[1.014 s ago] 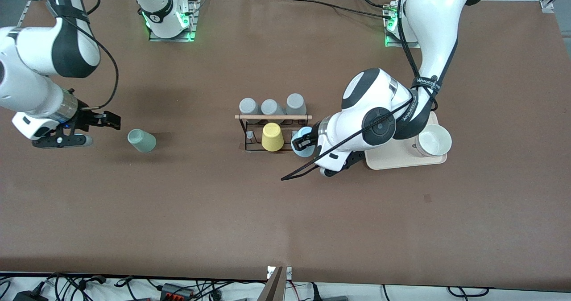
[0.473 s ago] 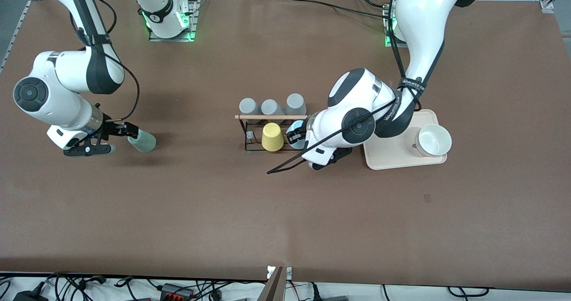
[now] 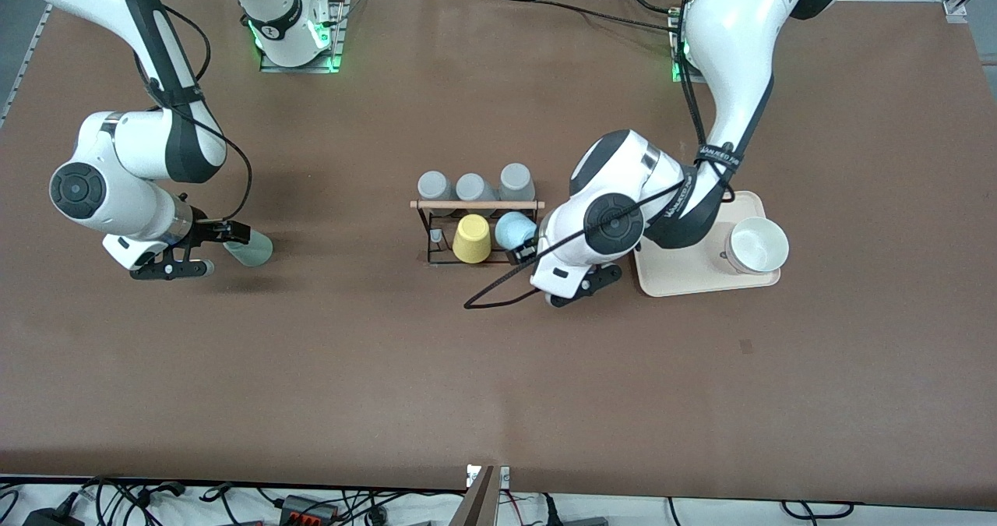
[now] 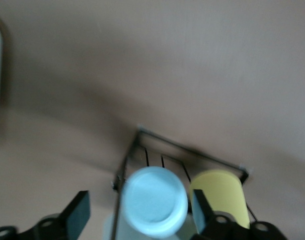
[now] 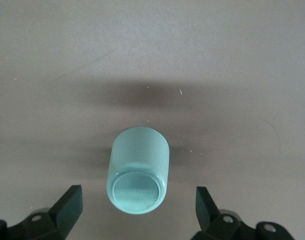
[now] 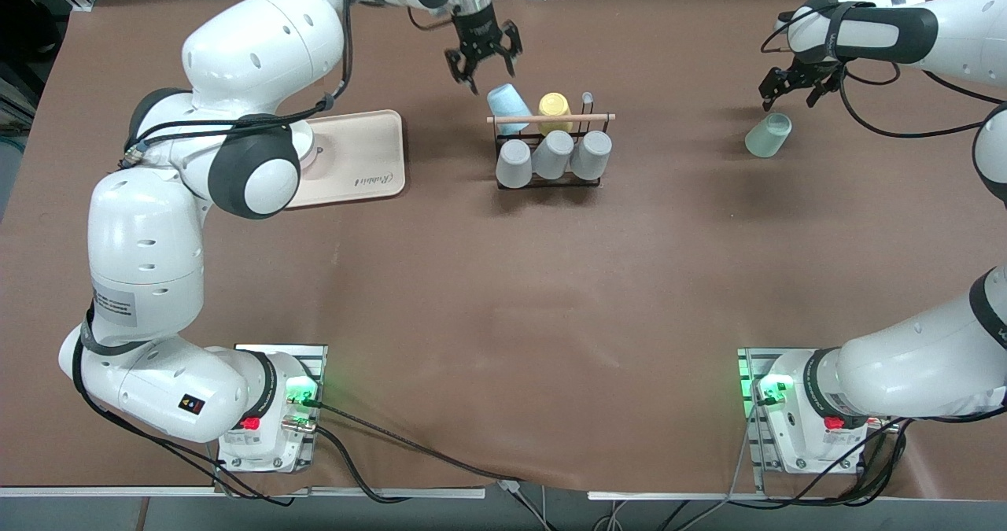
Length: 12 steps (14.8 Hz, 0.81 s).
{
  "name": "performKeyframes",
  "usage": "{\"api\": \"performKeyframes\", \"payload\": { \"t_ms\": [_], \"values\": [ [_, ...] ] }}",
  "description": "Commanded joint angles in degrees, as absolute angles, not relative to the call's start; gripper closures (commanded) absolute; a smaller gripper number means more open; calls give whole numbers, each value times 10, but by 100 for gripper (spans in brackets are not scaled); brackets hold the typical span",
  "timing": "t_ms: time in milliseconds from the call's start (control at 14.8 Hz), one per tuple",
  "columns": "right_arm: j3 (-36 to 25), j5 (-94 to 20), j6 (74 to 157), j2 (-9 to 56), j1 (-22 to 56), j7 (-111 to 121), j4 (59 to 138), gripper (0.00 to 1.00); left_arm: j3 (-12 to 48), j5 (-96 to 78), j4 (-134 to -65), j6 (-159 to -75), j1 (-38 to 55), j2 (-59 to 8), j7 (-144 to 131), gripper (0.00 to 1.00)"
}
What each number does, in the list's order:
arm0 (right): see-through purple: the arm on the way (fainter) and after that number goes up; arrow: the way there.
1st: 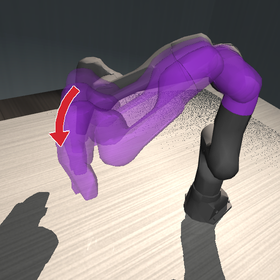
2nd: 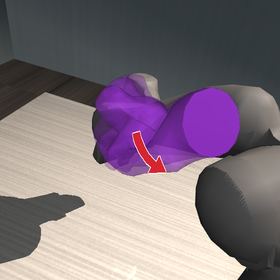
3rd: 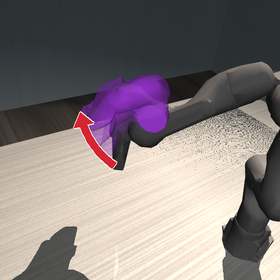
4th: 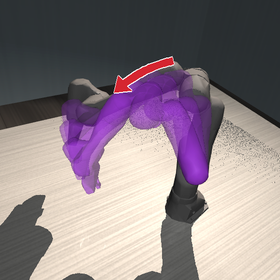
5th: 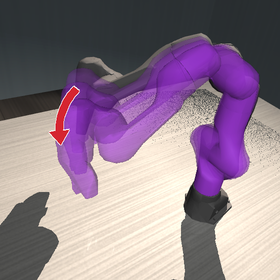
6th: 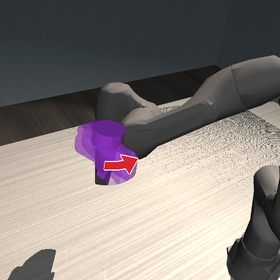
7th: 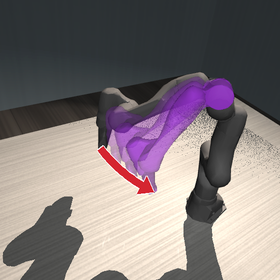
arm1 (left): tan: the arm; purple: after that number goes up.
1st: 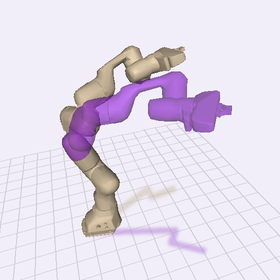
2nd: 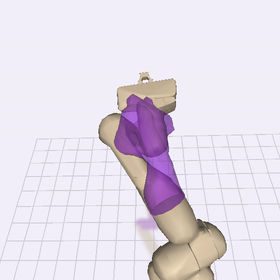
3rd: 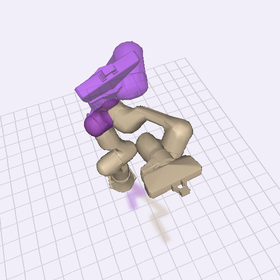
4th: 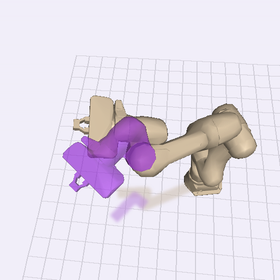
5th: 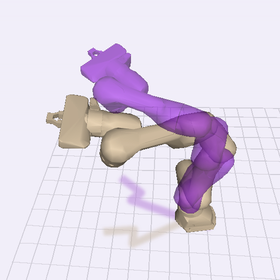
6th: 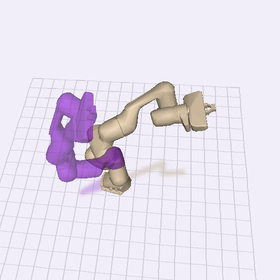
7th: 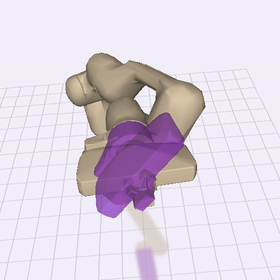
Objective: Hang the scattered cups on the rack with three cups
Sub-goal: 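Lower the blue cup onto the rack peg and open the left gripper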
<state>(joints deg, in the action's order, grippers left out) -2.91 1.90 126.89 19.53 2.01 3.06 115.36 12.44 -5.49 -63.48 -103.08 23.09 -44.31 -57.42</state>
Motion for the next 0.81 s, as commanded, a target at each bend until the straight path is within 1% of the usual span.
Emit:
{"api": "performKeyframes", "payload": {
  "t_ms": [0,203,338,609,744],
  "values": [
    [-26,7,1277,206,14,30,1157,0,126,-10,-643,-1013,180,-374,-572,0],
    [-26,6,1281,215,15,31,1157,0,120,-9,-642,-955,128,-326,-571,0],
    [-26,6,1281,218,18,30,1157,0,126,-11,-645,-938,88,-299,-573,0],
    [-26,6,1289,233,18,31,1153,0,127,-12,-641,-833,45,-236,-541,0],
    [-25,6,1289,234,18,33,1153,0,120,-9,-641,-777,35,-221,-463,0]
  ]
}}
